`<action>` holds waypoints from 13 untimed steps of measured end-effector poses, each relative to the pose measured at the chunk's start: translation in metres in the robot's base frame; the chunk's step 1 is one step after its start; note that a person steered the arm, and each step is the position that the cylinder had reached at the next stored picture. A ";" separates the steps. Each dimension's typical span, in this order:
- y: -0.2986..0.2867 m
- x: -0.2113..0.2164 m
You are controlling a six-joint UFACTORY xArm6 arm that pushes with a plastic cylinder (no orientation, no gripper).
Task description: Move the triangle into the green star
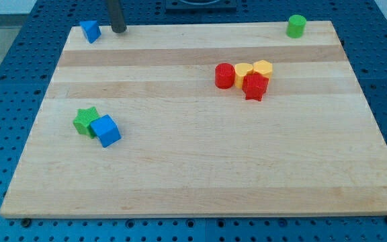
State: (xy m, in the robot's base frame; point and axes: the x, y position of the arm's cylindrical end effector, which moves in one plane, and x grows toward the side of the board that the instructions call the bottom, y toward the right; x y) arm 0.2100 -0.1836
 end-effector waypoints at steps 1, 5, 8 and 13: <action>-0.005 0.036; -0.120 -0.019; -0.052 0.001; 0.009 0.091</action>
State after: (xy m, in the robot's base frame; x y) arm 0.3010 -0.1751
